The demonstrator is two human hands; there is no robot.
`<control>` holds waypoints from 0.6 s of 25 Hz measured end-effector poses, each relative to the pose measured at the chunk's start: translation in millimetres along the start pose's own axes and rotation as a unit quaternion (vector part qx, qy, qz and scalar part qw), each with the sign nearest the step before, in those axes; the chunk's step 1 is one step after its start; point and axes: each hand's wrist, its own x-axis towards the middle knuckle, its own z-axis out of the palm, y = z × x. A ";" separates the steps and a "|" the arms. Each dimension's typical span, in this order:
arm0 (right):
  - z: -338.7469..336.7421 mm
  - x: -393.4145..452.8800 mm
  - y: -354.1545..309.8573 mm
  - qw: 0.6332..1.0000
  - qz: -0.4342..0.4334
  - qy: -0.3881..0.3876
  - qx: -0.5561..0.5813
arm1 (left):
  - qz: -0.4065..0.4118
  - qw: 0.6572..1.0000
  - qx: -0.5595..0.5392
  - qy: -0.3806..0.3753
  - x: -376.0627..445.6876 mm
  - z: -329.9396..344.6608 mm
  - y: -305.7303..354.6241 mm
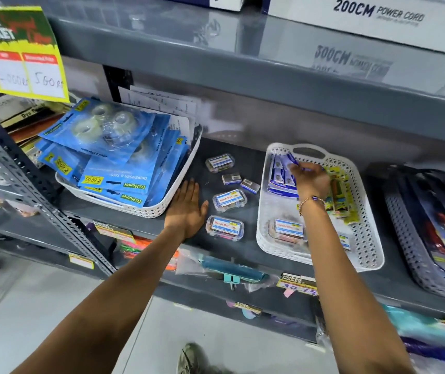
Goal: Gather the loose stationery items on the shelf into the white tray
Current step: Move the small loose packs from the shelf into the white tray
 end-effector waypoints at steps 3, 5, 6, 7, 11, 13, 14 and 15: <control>-33.1 3.4 13.1 0.997 0.075 0.033 0.014 | -0.005 1.000 0.010 -0.007 0.1 0.6 0.0; -33.6 1.7 16.7 0.996 0.066 0.018 -0.049 | -0.007 1.000 0.008 -0.003 0.5 0.1 0.6; -30.7 -0.2 16.0 0.994 0.058 0.033 -0.081 | -0.005 1.000 0.005 -0.002 0.9 -0.2 0.8; -27.6 -0.9 17.0 0.993 0.046 0.053 -0.100 | -0.003 1.000 0.000 -0.003 1.0 -0.3 0.5; -25.9 -5.5 14.6 0.985 0.054 0.085 -0.140 | 0.001 1.000 -0.010 -0.003 0.2 0.4 -0.9; -28.3 -4.2 14.4 0.981 0.054 0.076 -0.169 | 0.001 1.000 -0.010 -0.002 0.5 -0.3 -0.6; -28.8 -5.4 12.8 0.978 0.054 0.071 -0.188 | 0.000 1.000 -0.011 -0.003 0.3 -0.8 -0.5; -28.7 -5.2 11.7 0.975 0.052 0.066 -0.205 | -0.001 1.000 -0.013 -0.003 -0.3 -1.3 -0.1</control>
